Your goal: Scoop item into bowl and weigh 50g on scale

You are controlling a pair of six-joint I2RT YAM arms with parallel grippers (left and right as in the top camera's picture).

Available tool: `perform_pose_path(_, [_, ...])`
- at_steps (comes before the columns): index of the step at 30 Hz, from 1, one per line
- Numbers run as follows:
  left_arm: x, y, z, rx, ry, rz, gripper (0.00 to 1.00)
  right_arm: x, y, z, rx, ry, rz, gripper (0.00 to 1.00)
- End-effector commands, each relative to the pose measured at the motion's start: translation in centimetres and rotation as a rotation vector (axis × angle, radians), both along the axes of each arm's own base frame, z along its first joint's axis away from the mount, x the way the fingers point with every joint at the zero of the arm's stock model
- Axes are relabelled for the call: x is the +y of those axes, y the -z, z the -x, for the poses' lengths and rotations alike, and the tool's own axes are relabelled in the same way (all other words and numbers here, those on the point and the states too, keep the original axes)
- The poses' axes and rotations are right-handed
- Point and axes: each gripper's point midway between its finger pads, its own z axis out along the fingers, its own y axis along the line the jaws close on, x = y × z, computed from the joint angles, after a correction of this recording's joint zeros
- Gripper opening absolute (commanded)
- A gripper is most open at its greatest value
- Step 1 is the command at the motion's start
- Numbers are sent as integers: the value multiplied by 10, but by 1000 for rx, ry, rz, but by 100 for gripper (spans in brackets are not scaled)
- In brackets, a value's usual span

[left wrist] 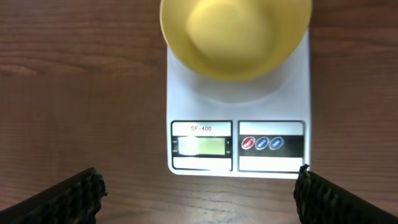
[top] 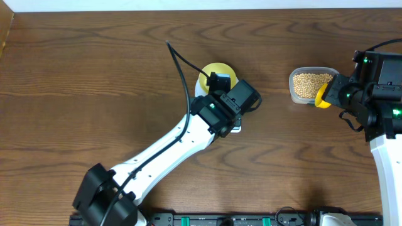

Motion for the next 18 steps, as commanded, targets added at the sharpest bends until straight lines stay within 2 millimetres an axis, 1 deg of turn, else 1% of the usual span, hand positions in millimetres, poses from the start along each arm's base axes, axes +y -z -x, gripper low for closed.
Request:
perform_pose_path(1, [7, 34, 1, 58, -10, -96, 100, -1, -10, -3, -27, -5, 7, 1])
perform_pose_path(5, [7, 55, 2, 97, -10, -139, 99, -2, -11, -5, -36, -5, 7, 1])
perform_pose_path(8, [9, 63, 1, 107, -12, -163, 99, -2, -13, -7, -44, -5, 8, 1])
perform_pose_path(14, [15, 62, -7, 61, -28, -211, 99, -2, -13, -7, -46, -6, 8, 1])
perform_pose_path(18, [12, 66, -10, 54, -28, -204, 99, -2, -13, -7, -46, -6, 8, 1])
